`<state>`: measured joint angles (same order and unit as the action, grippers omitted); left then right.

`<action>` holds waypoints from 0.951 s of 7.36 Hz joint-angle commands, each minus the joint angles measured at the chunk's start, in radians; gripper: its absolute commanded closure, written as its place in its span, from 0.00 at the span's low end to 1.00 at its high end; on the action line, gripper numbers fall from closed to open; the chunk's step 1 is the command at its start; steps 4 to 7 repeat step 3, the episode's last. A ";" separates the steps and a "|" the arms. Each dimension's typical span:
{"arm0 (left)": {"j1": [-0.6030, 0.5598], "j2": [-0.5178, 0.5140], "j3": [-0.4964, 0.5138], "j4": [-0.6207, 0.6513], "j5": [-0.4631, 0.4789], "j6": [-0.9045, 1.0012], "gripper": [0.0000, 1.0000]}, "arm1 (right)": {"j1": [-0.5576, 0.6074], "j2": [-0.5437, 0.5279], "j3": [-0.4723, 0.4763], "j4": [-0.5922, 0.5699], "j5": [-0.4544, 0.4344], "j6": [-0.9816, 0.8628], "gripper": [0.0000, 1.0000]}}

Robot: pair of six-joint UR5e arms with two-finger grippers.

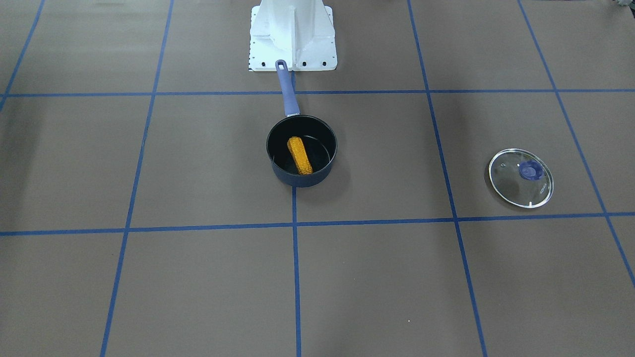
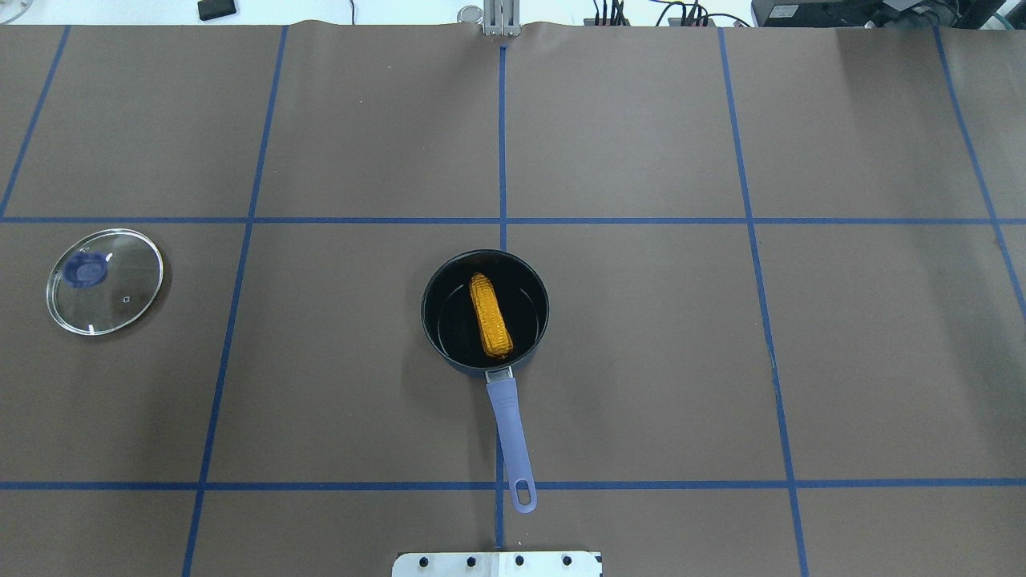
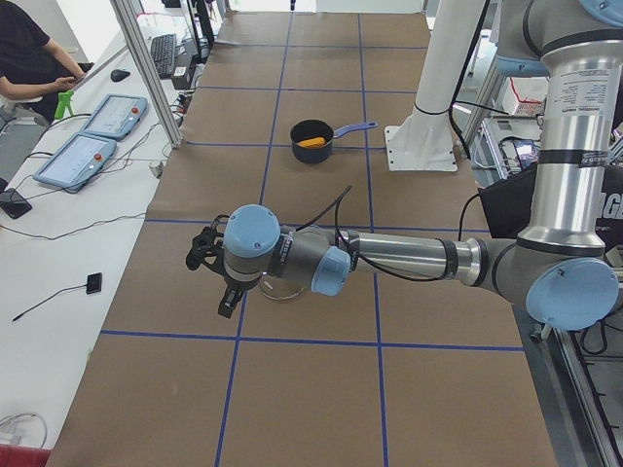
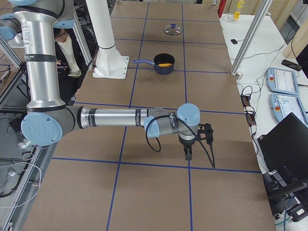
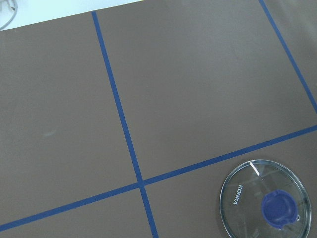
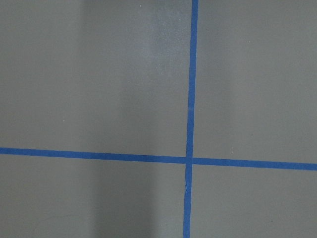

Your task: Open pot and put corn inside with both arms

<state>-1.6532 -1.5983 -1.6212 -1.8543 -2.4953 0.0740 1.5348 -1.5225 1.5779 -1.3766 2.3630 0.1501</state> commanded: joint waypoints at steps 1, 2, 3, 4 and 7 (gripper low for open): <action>0.000 0.000 0.000 0.001 -0.001 0.000 0.02 | 0.001 -0.019 0.048 -0.007 -0.001 0.000 0.00; 0.001 0.000 0.000 0.000 -0.002 0.000 0.02 | 0.001 -0.028 0.048 -0.004 -0.007 0.000 0.00; 0.001 0.000 0.001 0.000 0.001 0.000 0.02 | 0.001 -0.028 0.048 -0.002 -0.004 0.000 0.00; 0.001 0.000 0.001 0.000 0.001 0.000 0.02 | 0.001 -0.028 0.048 -0.002 -0.004 0.000 0.00; 0.001 0.000 0.001 0.000 0.001 0.000 0.02 | 0.001 -0.028 0.048 -0.002 -0.004 0.000 0.00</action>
